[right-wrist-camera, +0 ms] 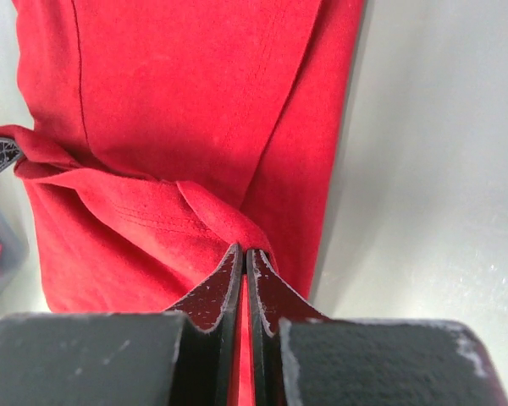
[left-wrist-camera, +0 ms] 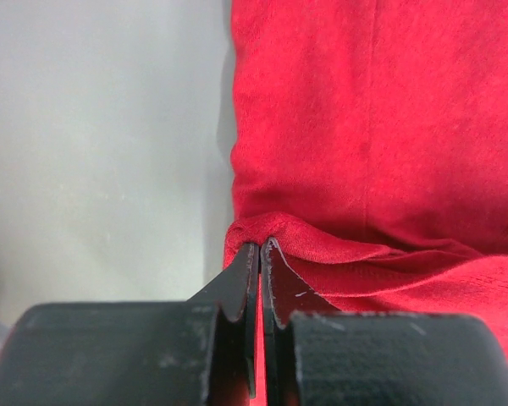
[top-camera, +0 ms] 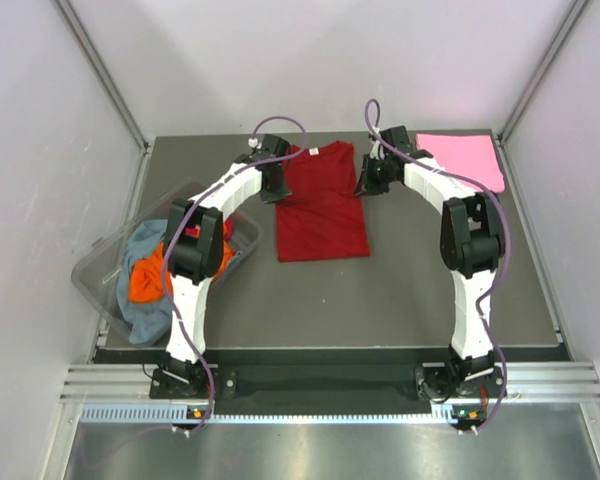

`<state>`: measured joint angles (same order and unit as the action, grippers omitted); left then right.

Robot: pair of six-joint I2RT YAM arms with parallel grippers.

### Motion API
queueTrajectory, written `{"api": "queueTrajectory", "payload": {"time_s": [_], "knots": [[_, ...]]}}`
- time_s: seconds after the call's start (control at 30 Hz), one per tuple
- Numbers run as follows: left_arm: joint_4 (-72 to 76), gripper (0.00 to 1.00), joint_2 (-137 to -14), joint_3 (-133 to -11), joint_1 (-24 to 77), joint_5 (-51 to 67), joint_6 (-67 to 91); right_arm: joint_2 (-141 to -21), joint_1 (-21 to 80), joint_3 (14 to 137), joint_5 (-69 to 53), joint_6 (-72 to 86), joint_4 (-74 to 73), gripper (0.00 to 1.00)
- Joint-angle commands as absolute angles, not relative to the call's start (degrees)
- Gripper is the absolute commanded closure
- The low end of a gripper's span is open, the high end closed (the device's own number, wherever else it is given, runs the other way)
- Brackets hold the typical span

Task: Fold and stack the t-shirts
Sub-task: Fold the tshirt

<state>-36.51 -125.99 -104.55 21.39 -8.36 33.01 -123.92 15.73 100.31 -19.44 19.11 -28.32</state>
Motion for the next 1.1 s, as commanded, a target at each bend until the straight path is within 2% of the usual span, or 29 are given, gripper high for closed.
{"api": "queueTrajectory", "payload": {"time_s": [0.0,0.27,0.4,0.53,0.57,0.67,0.83,0.97,1.07], "knots": [[-36.5,1.00,-126.6,-108.0,20.5,-9.6,32.2,-125.1,14.8,104.1,-20.5,19.0,-25.3,1.00],[-38.3,0.83,-129.8,-112.1,20.0,-10.3,31.6,-127.4,14.1,106.0,-20.9,19.6,-24.4,1.00],[-39.2,0.74,-129.9,-114.2,19.9,-11.2,30.4,-128.6,13.9,106.9,-21.0,19.6,-23.6,0.95],[-40.1,0.64,-127.7,-115.5,20.0,-10.6,28.7,-129.2,13.4,111.2,-21.9,19.1,-26.3,0.81],[-39.9,0.62,-126.8,-115.2,20.0,-10.1,27.7,-128.0,13.2,111.4,-22.0,19.0,-27.2,0.72],[-40.3,0.62,-123.2,-114.4,20.9,-9.2,25.5,-124.3,12.7,110.0,-21.5,17.8,-29.5,0.63],[-41.9,0.62,-115.3,-109.3,23.9,-7.6,23.8,-117.3,12.3,102.2,-19.9,16.4,-33.4,0.62],[-40.9,0.60,-107.7,-97.4,28.4,-6.9,23.6,-111.3,12.3,94.0,-21.2,13.6,-36.8,0.61],[-40.4,0.60,-102.1,-91.1,28.7,-1.7,25.2,-108.1,12.2,87.6,-23.2,12.7,-37.1,0.61]]}}
